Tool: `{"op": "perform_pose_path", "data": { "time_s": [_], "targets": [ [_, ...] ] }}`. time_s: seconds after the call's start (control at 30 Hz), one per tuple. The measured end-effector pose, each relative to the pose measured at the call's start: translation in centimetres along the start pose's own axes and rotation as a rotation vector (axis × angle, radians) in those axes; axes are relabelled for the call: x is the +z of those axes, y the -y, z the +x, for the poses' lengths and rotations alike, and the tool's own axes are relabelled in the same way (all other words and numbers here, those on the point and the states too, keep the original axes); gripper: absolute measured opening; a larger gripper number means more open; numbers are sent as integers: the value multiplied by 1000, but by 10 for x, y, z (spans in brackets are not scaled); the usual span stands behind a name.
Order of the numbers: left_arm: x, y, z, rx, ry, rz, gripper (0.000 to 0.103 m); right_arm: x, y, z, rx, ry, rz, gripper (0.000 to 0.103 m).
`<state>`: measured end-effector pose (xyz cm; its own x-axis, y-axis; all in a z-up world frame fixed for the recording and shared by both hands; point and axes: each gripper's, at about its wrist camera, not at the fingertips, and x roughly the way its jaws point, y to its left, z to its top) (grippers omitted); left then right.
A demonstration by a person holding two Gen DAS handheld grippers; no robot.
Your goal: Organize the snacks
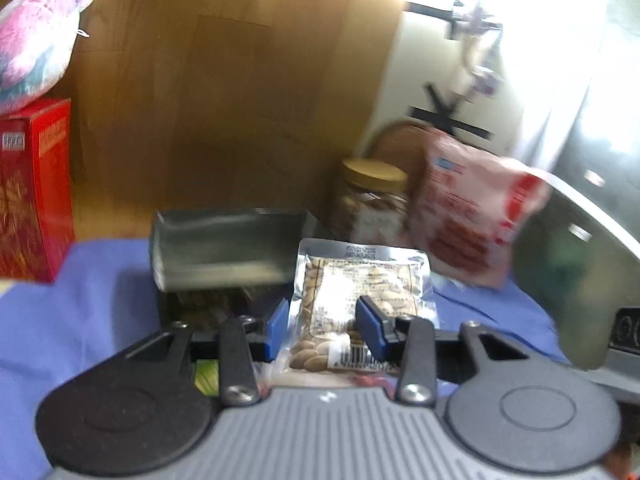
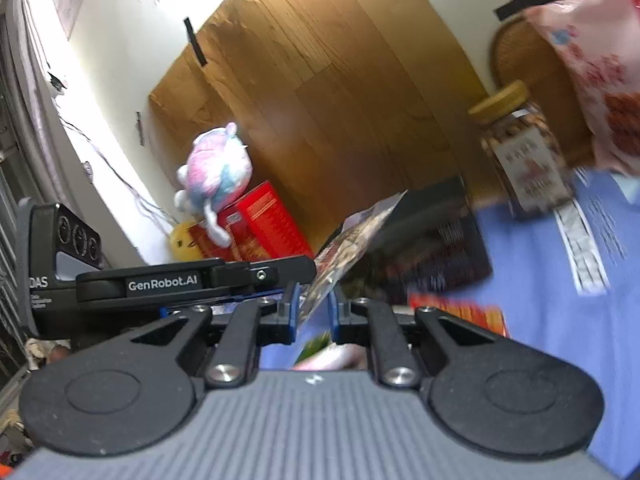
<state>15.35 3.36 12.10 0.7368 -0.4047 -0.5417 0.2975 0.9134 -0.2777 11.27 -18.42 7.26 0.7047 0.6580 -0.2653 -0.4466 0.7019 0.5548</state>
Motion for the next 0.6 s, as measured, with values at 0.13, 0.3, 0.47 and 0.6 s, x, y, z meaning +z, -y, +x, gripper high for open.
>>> {"op": "perform_pose_path", "data": {
  "time_s": [0.13,0.3,0.47,0.6],
  "targets": [
    [25,-29,47,60,-20,-42,39,18,17,53,-18,-38,9,19],
    [23,-56,71,121,-39,-92,47,14,25,76,-113,-64,-66,37],
    [5,-77,41,193,61,-114,61,11,60,29,-168,60,2,38],
    [-3,-87,45,205,20,-146,61,10,81,25,-205,49,67,38]
  ]
}}
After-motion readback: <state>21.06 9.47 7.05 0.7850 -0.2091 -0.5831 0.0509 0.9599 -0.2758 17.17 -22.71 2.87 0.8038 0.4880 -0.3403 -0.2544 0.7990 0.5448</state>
